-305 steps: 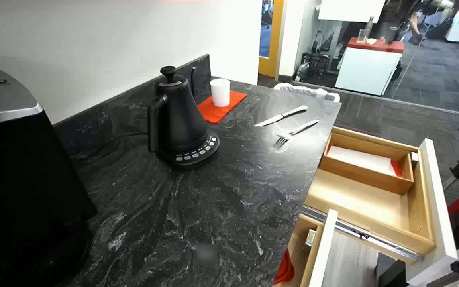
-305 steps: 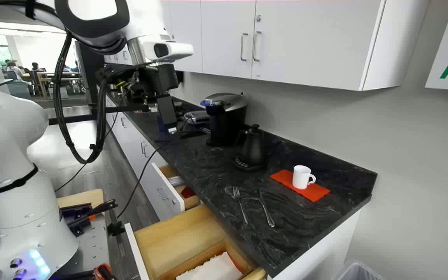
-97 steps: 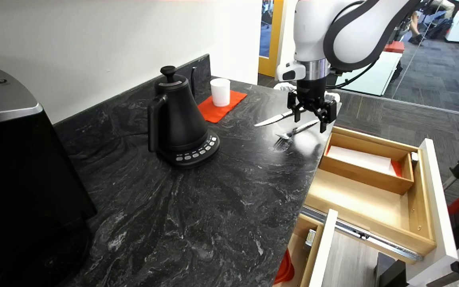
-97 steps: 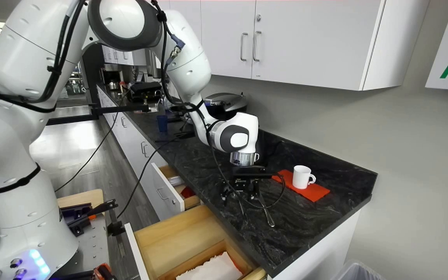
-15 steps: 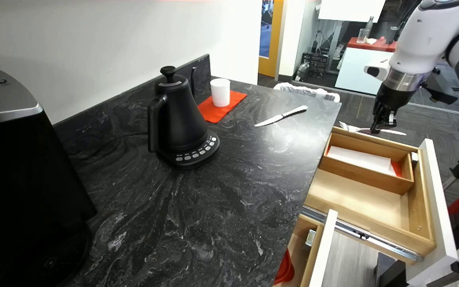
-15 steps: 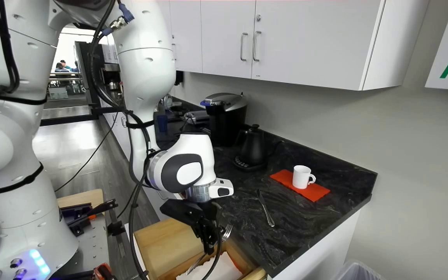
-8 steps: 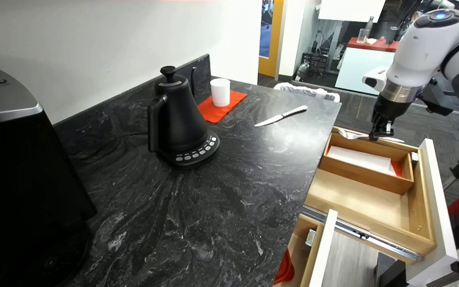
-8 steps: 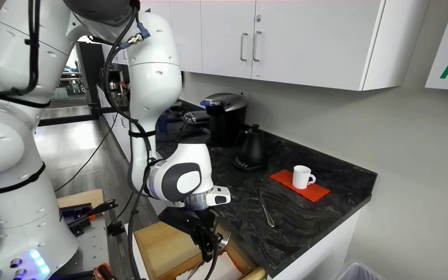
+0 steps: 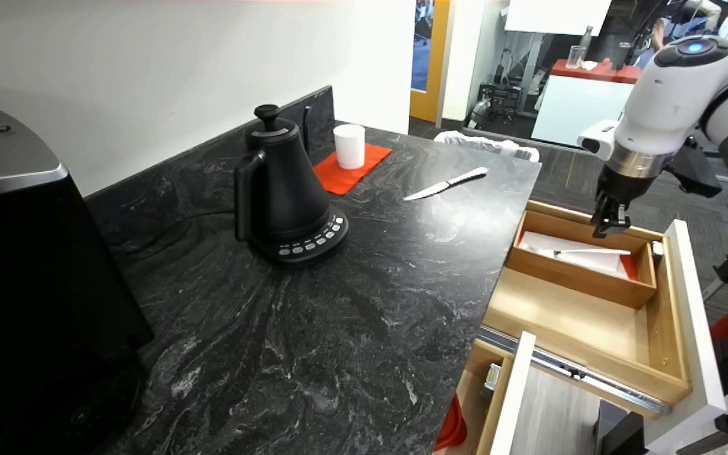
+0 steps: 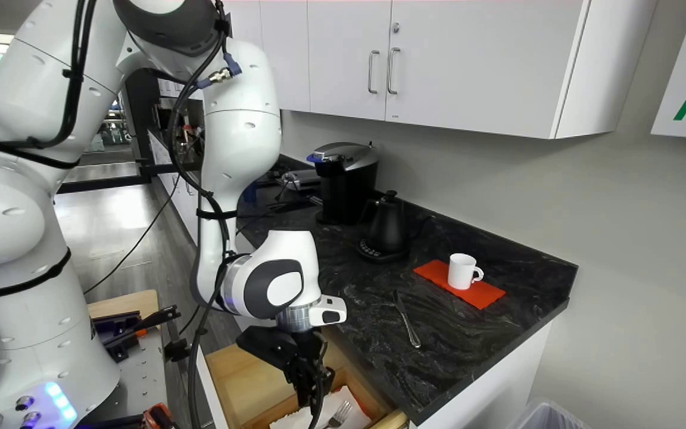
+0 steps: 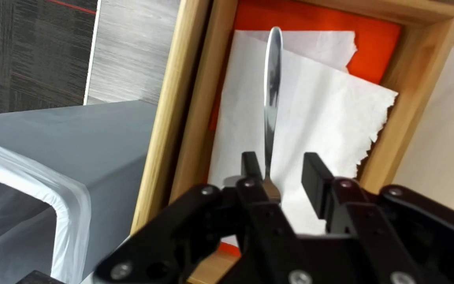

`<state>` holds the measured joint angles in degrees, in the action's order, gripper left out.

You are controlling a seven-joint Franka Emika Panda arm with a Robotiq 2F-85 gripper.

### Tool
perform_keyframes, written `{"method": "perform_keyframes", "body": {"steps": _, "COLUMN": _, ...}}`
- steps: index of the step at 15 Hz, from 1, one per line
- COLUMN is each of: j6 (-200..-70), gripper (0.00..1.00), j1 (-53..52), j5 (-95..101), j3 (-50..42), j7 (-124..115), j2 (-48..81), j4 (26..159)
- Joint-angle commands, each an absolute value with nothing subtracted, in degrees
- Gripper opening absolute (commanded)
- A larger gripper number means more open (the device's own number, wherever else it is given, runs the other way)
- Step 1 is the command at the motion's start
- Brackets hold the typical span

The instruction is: Pick the fork and knife on the counter and put them in the drawer

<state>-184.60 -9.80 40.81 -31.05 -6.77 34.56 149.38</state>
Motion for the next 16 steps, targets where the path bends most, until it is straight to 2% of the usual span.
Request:
{"method": "perform_keyframes", "body": {"steps": 1, "j6": -186.09, "gripper": 0.66, "j1": -10.61, "j5": 40.17, "j3": -31.39, "j7": -8.02, "j2": 35.33, "j4": 149.7}}
{"method": "perform_keyframes", "body": {"steps": 6, "j6": -178.61, "gripper": 0.98, "j1": -9.56, "j5": 42.67, "j3": -26.13, "j7": -2.92, "j2": 30.96, "j4": 144.02}}
{"method": "perform_keyframes", "body": {"steps": 7, "j6": -176.24, "gripper": 1.0, "j1": -9.65, "j5": 43.03, "j3": -24.93, "j7": -1.05, "j2": 29.74, "j4": 142.4}}
{"method": "perform_keyframes", "body": {"steps": 13, "j6": -160.81, "gripper": 1.0, "j1": -8.34, "j5": 42.82, "j3": -16.39, "j7": 10.97, "j2": 25.34, "j4": 131.8}}
{"method": "perform_keyframes", "body": {"steps": 16, "j6": -158.02, "gripper": 1.0, "j1": -6.83, "j5": 44.71, "j3": -13.78, "j7": 14.76, "j2": 25.73, "j4": 127.6}}
